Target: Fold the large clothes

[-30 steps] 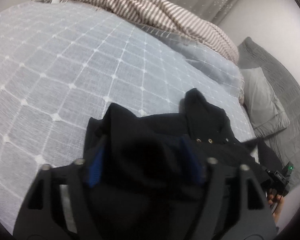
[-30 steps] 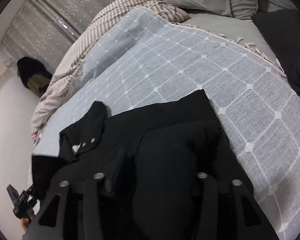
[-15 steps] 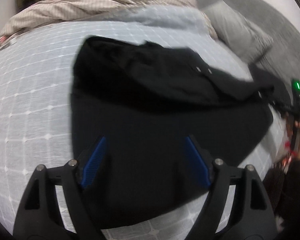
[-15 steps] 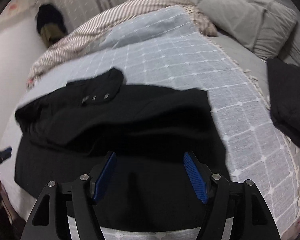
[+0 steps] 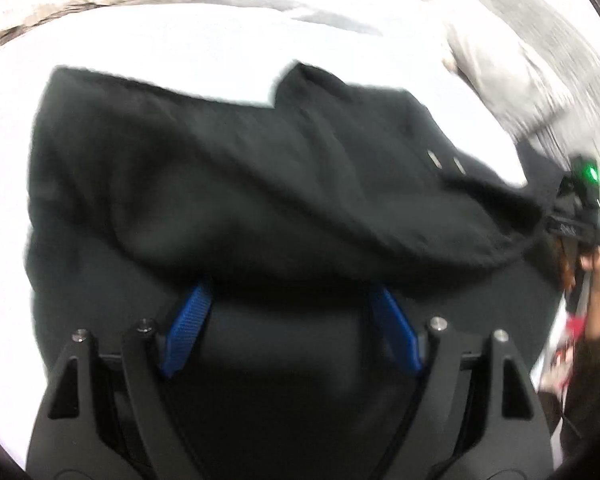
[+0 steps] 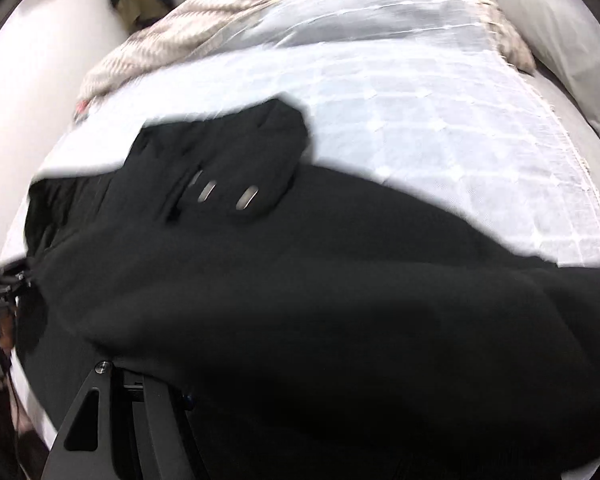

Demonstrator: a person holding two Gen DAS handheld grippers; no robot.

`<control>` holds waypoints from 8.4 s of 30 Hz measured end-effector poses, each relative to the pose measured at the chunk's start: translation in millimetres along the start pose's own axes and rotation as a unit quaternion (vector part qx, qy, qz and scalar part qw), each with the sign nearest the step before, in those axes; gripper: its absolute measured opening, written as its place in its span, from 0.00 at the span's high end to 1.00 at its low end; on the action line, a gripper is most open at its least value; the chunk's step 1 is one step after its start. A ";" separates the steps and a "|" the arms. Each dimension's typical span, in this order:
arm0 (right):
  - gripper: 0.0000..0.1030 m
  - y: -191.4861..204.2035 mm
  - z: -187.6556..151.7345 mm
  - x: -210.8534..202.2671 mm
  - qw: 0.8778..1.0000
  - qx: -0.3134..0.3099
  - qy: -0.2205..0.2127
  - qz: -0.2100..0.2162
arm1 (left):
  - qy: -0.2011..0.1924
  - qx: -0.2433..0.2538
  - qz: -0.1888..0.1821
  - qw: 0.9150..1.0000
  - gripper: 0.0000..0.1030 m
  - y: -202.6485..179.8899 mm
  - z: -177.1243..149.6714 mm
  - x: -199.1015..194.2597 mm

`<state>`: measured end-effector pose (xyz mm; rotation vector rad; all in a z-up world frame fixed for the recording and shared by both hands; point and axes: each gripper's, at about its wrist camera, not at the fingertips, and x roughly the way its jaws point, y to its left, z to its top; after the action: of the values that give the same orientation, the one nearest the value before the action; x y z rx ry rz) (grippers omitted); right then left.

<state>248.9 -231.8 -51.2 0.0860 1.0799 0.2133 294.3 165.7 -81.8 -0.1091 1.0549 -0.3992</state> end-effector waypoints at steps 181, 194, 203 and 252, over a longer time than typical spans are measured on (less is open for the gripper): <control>0.22 218.5 -106.8 8.6 0.983 -0.090 -0.036 0.157 | -0.379 -0.096 0.027 0.920 0.77 -68.1 -100.4 -177.9; 0.22 162.3 -93.3 -8.1 0.993 -0.038 -0.044 0.099 | -0.344 -0.004 -0.016 0.939 0.75 -120.5 -88.5 -156.8; 0.22 87.3 -79.8 -37.3 0.993 0.056 -0.069 0.082 | -0.262 0.091 -0.032 0.960 0.70 -172.0 -93.0 -105.1; 0.83 42.8 -52.8 -34.2 0.983 0.103 -0.074 0.132 | -0.001 -0.173 -0.199 0.965 0.01 -37.9 -69.2 13.1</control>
<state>181.2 -199.2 -39.0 0.4261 0.9370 0.3292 230.1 132.9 -116.4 -0.6404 1.0932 -0.5729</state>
